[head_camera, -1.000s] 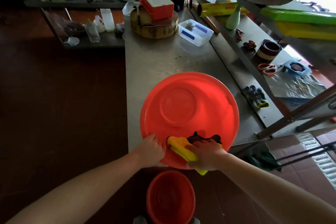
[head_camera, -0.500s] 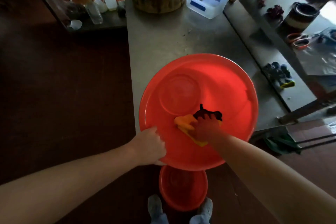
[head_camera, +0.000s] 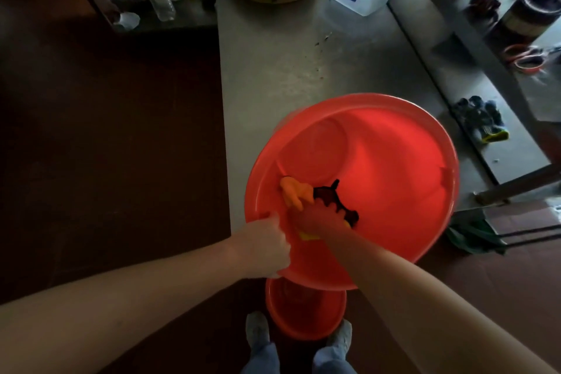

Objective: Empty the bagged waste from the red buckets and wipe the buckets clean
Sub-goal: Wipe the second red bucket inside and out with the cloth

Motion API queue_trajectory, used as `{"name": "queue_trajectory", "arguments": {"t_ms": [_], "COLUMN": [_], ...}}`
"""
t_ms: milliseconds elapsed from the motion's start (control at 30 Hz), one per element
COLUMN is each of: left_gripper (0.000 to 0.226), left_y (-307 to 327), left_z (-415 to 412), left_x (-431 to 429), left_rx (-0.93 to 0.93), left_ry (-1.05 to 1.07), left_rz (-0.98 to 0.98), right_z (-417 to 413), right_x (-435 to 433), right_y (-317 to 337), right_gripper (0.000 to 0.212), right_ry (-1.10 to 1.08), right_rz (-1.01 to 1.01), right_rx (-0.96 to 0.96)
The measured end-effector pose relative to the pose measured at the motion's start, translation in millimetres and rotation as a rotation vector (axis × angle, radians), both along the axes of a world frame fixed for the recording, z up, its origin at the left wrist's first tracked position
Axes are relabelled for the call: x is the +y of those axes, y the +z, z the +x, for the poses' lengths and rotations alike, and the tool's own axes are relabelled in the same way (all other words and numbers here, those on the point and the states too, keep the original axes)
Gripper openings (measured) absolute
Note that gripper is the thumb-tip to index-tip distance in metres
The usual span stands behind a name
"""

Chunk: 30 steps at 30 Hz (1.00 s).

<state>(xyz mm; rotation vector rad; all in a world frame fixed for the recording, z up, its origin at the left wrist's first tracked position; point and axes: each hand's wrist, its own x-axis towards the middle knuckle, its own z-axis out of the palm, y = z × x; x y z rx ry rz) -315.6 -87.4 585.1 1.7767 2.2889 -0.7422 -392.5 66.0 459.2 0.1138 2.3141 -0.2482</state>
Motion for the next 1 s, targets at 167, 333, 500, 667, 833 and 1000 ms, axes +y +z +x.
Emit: {"name": "queue_trajectory", "arguments": {"t_ms": [167, 333, 500, 667, 833, 1000], "left_gripper": [0.052, 0.055, 0.057, 0.059, 0.034, 0.055], "left_y": [-0.3, 1.9, 12.0, 27.5, 36.4, 14.5], "left_z": [3.0, 7.7, -9.6, -18.6, -28.4, -12.3], "left_x": [4.3, 1.0, -11.4, -10.8, -8.4, 12.4], "left_rx": [-0.05, -0.025, 0.008, 0.125, 0.075, 0.107], "left_ry": [0.096, 0.265, 0.318, 0.246, 0.31, 0.379], "left_rz": [0.001, -0.018, -0.018, 0.01, -0.016, 0.063], "right_z": [-0.6, -5.7, 15.6, 50.3, 70.1, 78.4], "right_x": [27.4, 52.9, 65.8, 87.9, 104.3, 98.7], "right_y": [11.5, 46.4, 97.4, 137.2, 140.0, 128.4], "right_gripper": [0.064, 0.048, 0.06, 0.098, 0.09, 0.086], "right_ry": [0.296, 0.517, 0.612, 0.7, 0.849, 0.775], "right_rz": [0.076, 0.291, 0.284, 0.163, 0.132, 0.079], "right_rx": [0.121, 0.179, 0.02, 0.007, 0.22, 0.278]}}
